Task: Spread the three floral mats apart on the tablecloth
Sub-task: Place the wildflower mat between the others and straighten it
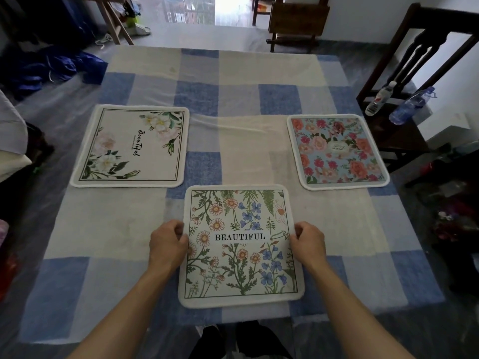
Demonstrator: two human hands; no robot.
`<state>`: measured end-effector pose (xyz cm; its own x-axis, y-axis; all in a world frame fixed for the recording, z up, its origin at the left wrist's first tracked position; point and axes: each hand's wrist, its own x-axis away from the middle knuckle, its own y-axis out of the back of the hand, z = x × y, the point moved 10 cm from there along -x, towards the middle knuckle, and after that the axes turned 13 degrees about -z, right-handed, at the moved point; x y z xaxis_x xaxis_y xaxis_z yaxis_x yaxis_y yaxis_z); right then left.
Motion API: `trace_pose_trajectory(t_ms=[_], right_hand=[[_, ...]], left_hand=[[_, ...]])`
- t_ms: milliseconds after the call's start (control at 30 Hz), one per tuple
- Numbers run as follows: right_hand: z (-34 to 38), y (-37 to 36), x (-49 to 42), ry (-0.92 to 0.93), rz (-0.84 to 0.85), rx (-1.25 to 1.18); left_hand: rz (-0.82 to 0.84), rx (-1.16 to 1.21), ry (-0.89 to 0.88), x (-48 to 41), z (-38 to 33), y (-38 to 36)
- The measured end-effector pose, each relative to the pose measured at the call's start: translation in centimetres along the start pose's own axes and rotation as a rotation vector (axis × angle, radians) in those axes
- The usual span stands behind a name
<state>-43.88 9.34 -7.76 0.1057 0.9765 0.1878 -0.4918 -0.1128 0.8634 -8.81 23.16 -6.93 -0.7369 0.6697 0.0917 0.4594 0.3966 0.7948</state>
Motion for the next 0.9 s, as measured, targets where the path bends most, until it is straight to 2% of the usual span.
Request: trace_pose_trajectory(t_ms=[133,300,500,900], right_hand=[[0.1,0.4,-0.3,0.02,-0.046,-0.002],[0.5,0.5,-0.6,0.04,-0.072,-0.034],[-0.7,1.0,-0.1,-0.03,-0.152,-0.09],[-1.2,0.7,-0.2,-0.068,-0.139,-0.127]], left_hand=[[-0.058,-0.005,0.021,0.1,0.5,0.3],[-0.054,0.017,0.082,0.4,1.4,0.3],[-0.067,0.035,0.052,0.5,0.8,0.4],[-0.064,0.041,0.063,0.6,1.0,0.5]])
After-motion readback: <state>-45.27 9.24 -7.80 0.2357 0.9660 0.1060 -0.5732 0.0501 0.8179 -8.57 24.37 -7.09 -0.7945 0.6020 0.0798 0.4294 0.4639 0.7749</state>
